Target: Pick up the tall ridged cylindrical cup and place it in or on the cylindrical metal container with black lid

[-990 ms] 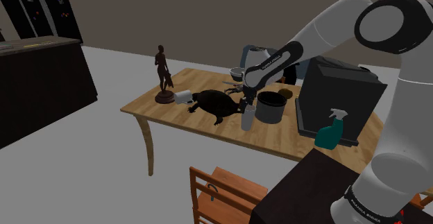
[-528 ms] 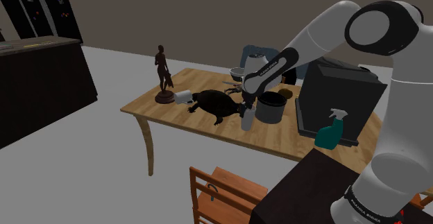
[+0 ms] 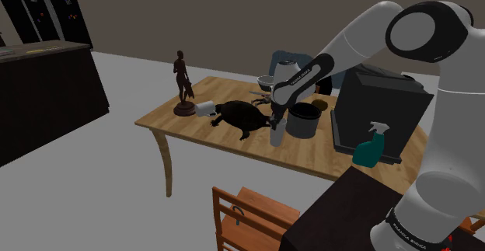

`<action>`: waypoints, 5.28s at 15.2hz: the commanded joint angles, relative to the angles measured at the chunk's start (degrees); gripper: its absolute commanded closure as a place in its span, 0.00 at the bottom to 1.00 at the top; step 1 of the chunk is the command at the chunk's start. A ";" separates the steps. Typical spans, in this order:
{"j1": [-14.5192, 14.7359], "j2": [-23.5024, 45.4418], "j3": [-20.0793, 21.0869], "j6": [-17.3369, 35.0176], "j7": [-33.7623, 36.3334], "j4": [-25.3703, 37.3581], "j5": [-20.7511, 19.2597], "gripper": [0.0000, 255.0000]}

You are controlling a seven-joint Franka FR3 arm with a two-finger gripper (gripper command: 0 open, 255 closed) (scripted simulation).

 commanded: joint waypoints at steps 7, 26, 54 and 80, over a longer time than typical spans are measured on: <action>0.00 0.00 0.00 0.00 0.00 0.00 0.00 1.00; -0.20 -9.39 0.56 -12.93 -1.82 3.59 1.63 1.00; -3.47 -14.50 -2.20 -31.82 -10.20 17.85 3.74 1.00; -12.74 -4.08 -8.69 -31.67 -27.10 28.66 7.79 1.00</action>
